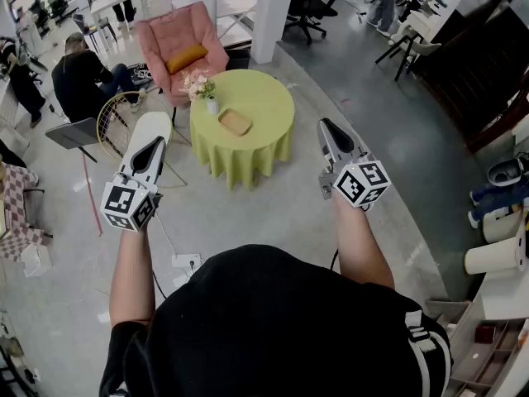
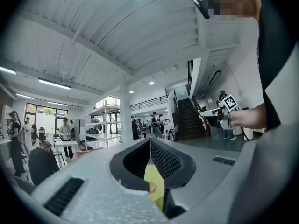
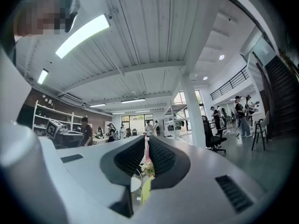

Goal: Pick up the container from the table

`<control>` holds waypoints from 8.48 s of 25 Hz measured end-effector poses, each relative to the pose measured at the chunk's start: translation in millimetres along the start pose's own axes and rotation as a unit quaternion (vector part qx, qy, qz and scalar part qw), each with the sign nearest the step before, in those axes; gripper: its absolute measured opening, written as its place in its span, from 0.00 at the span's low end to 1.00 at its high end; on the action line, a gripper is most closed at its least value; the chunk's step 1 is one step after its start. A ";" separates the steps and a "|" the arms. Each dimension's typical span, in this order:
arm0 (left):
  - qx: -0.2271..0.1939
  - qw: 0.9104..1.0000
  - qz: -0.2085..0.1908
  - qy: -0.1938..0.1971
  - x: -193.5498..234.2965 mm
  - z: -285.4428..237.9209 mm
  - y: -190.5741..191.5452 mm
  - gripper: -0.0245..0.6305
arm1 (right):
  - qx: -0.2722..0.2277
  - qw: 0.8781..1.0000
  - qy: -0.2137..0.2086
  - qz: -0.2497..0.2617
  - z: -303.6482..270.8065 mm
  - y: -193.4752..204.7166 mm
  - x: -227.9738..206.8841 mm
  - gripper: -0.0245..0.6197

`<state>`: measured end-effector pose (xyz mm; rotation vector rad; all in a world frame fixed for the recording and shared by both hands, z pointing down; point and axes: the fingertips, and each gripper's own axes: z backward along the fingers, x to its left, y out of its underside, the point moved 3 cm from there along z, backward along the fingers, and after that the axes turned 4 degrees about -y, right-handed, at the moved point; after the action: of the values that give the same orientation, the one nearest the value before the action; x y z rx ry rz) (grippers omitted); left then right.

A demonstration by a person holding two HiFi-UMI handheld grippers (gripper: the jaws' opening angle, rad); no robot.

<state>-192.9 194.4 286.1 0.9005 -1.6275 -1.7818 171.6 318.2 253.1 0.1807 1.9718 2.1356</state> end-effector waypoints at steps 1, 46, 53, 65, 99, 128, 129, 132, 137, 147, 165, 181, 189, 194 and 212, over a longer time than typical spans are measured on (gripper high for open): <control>-0.001 1.000 0.000 0.001 -3.6 -1.1 0.1 0.07 | 0.004 1.000 0.002 -0.001 2.1 1.8 -3.4 0.10; 0.046 0.998 -0.010 -0.041 -89.1 -69.1 8.0 0.07 | 0.030 0.998 -0.044 -0.044 17.1 45.6 -122.9 0.08; 0.049 0.998 -0.001 -0.041 -68.9 -71.7 26.1 0.07 | 0.048 0.997 -0.048 -0.048 -0.8 66.7 -117.8 0.08; 0.054 0.998 0.025 -0.029 13.9 -123.3 56.1 0.07 | 0.066 0.996 -0.027 -0.044 -85.4 80.0 -128.3 0.10; 0.051 0.994 0.065 0.077 246.3 -266.5 114.2 0.07 | 0.093 0.994 0.060 -0.018 -320.1 97.7 -115.7 0.06; 0.058 0.992 0.078 0.084 257.5 -279.5 123.4 0.07 | 0.108 0.993 0.051 -0.021 -347.8 106.6 -115.6 0.06; 0.060 0.992 0.078 0.082 258.2 -281.2 123.2 0.07 | 0.108 0.993 0.050 -0.022 -349.4 107.9 -117.6 0.06; 0.066 0.992 0.072 0.077 256.8 -285.2 120.8 0.07 | 0.110 0.993 0.044 -0.027 -352.5 112.2 -122.4 0.06; 0.074 0.992 0.067 0.073 244.7 -307.5 119.3 0.07 | 0.117 0.992 0.035 -0.033 -355.0 117.4 -147.1 0.06; 0.081 0.994 0.047 0.054 215.8 -358.3 104.0 0.07 | 0.116 0.992 0.005 -0.044 -372.4 123.0 -209.4 0.06; 0.109 0.993 0.036 -0.012 196.9 -414.4 115.1 0.07 | 0.130 0.985 -0.104 -0.044 -433.1 149.1 -276.0 0.06; 0.116 0.990 0.062 -0.051 224.5 -394.9 130.6 0.07 | 0.188 0.967 -0.166 -0.035 -476.6 178.4 -254.2 0.07; 0.116 0.990 0.069 -0.043 230.5 -394.3 142.4 0.07 | 0.219 0.959 -0.177 -0.027 -493.3 204.0 -243.9 0.07; 0.113 0.990 0.076 -0.041 234.2 -393.4 146.8 0.07 | 0.252 0.948 -0.194 -0.006 -504.8 220.5 -238.2 0.08; 0.116 0.986 0.099 -0.063 252.0 -365.0 166.2 0.07 | 0.350 0.910 -0.221 0.015 -515.4 318.5 -225.8 0.15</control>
<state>-68.5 -245.5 410.2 0.7080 -1.9622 -1.5638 237.4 -257.9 539.1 0.7404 2.3252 1.1497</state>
